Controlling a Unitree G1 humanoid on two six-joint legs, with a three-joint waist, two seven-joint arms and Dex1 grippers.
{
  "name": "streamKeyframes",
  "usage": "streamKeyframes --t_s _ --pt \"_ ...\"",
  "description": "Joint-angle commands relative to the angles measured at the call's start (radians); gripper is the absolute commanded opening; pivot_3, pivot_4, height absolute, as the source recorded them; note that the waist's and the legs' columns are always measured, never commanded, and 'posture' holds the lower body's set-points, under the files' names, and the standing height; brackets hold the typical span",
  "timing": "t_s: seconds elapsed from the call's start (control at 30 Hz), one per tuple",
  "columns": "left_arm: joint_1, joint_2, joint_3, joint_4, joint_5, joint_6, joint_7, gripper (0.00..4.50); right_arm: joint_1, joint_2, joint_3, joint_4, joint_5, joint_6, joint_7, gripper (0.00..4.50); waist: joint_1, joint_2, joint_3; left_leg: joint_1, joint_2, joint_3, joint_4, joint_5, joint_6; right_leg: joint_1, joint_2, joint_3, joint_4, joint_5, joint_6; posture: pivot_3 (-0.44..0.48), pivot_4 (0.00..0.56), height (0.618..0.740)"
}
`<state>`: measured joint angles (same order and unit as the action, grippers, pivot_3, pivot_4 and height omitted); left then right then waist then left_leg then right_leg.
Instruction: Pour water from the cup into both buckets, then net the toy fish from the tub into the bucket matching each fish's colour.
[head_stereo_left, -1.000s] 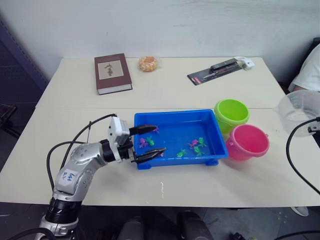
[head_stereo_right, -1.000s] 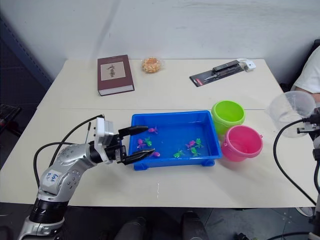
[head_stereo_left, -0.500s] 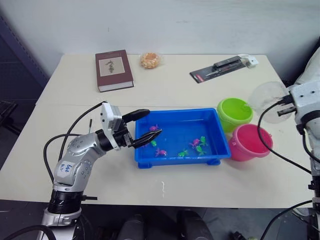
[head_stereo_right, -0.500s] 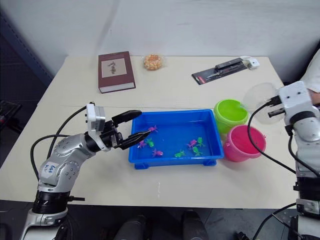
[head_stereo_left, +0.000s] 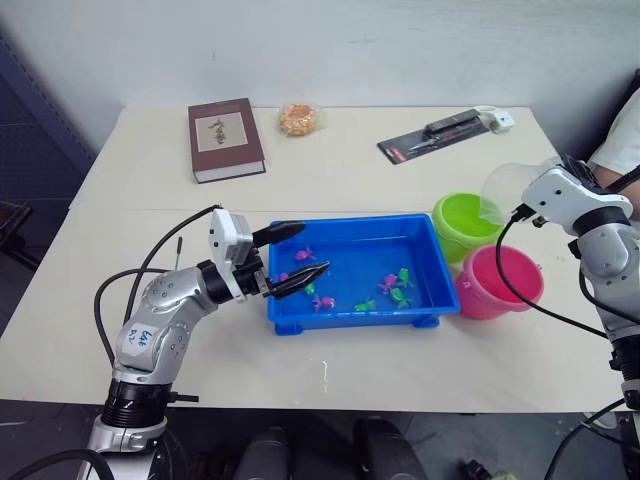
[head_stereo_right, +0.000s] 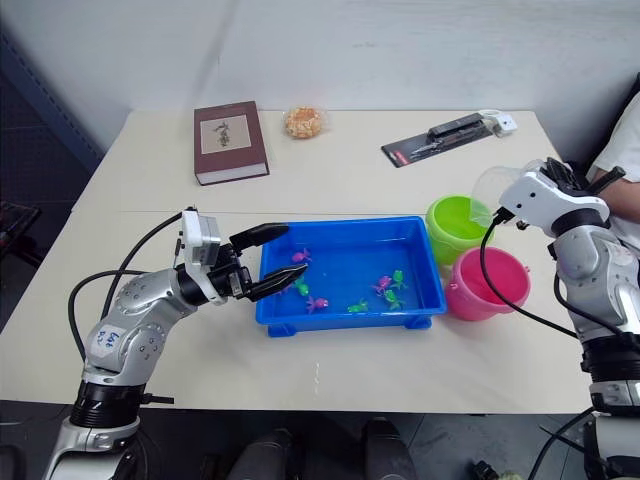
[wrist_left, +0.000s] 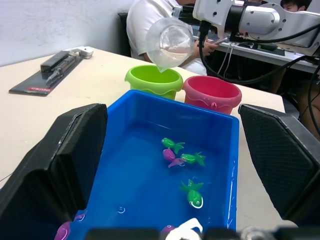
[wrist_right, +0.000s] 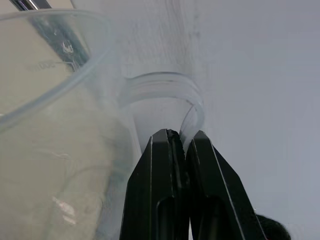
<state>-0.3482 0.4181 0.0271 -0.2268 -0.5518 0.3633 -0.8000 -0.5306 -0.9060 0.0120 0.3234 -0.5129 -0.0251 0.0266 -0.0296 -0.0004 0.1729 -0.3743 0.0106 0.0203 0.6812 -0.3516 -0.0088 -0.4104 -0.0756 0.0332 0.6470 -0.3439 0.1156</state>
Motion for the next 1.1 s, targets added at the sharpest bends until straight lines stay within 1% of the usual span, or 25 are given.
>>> streamKeyframes --t_s 0.03,0.2,0.43,0.83,0.97,1.1 --pt "-0.001 -0.006 0.003 -0.043 -0.001 -0.017 0.007 4.5 -0.041 -0.042 0.005 -0.002 -0.081 -0.029 -0.07 0.04 0.0 0.0 0.0 0.0 0.0 0.0 0.0 0.0 0.0 0.0 0.0 0.0 0.0 0.0 0.0 0.0 0.15 0.738" --pt "-0.002 -0.011 0.001 -0.047 0.0 -0.016 0.013 4.5 -0.059 -0.052 0.03 0.002 -0.143 -0.075 -0.108 0.04 -0.001 0.0 0.0 0.0 0.0 0.0 0.0 0.0 0.0 0.0 0.0 0.0 0.0 0.0 0.0 0.0 0.15 0.738" --pt "-0.005 -0.019 -0.001 -0.045 0.0 -0.024 0.016 4.5 -0.075 -0.058 0.055 0.001 -0.198 -0.109 -0.123 0.04 -0.001 0.0 0.0 0.0 0.0 0.001 0.001 0.0 0.0 0.0 0.0 0.0 0.003 0.0 0.0 0.0 0.15 0.738" --pt "-0.029 -0.036 -0.002 -0.031 0.003 -0.04 0.021 4.5 -0.073 -0.073 0.037 -0.018 -0.243 -0.156 -0.153 0.04 -0.001 0.0 0.0 0.001 0.0 0.002 0.001 0.0 0.0 -0.001 0.001 0.0 0.005 0.0 0.0 0.0 0.15 0.738" --pt "-0.034 -0.04 -0.004 -0.025 0.004 -0.044 0.018 4.5 -0.036 -0.065 0.01 -0.058 -0.207 -0.155 -0.133 0.04 -0.001 0.0 0.0 0.001 0.0 0.002 0.002 0.0 0.0 -0.001 0.001 0.0 0.006 0.0 0.0 0.0 0.15 0.738" --pt "-0.04 -0.043 -0.009 -0.018 0.006 -0.046 0.009 4.5 0.013 -0.003 -0.074 -0.103 -0.064 -0.093 -0.06 0.04 -0.001 0.0 0.0 0.001 0.0 0.003 0.002 0.0 0.0 -0.001 0.001 0.0 0.006 0.0 0.0 0.0 0.15 0.738"
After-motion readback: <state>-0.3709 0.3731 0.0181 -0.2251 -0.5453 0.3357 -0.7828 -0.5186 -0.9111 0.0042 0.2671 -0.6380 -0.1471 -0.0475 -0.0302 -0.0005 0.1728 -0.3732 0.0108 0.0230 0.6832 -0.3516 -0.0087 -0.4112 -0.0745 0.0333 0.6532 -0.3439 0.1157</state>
